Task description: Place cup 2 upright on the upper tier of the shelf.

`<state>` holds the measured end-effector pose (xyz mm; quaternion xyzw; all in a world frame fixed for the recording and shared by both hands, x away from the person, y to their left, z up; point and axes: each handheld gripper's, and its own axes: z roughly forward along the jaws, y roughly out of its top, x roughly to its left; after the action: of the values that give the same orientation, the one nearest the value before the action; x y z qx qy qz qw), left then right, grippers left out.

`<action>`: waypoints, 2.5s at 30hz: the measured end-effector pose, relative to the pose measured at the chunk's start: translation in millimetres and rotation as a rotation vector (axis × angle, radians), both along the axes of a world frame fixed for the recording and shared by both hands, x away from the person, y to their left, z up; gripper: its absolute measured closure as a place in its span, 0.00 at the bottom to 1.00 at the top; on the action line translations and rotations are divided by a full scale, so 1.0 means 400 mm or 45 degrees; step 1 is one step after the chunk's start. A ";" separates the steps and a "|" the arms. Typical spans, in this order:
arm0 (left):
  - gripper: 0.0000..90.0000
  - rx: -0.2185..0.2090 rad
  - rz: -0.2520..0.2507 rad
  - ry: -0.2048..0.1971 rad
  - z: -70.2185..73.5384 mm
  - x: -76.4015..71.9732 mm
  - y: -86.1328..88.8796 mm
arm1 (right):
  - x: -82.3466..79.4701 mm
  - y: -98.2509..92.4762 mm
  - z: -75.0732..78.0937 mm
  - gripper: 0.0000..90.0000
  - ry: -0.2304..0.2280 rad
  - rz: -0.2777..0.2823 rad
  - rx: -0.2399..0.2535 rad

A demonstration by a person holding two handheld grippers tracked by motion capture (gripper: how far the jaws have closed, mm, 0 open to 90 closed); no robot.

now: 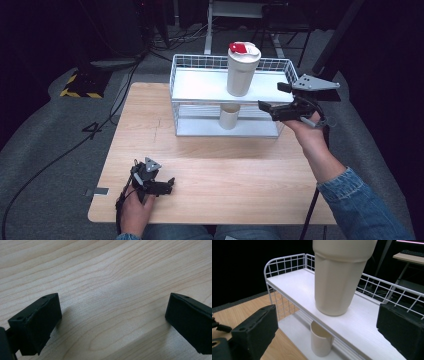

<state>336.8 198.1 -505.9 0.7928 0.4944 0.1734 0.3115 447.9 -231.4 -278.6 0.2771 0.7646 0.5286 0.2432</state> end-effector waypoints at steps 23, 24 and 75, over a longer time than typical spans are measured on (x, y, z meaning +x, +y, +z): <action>0.01 0.004 -0.011 -0.002 0.000 0.018 -0.005 | -0.138 -0.140 -0.060 0.16 0.019 0.033 -0.026; 0.01 0.004 -0.010 -0.002 0.000 0.018 -0.005 | -0.143 -0.143 -0.065 0.16 0.016 0.030 -0.022; 0.01 0.003 -0.010 -0.002 0.000 0.018 -0.005 | -0.237 -0.228 -0.457 0.17 0.332 -0.149 -0.085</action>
<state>344.1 195.9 -505.9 0.7948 0.4910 0.1733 0.3117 353.2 -322.7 -461.6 0.3793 0.7895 0.4471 0.1814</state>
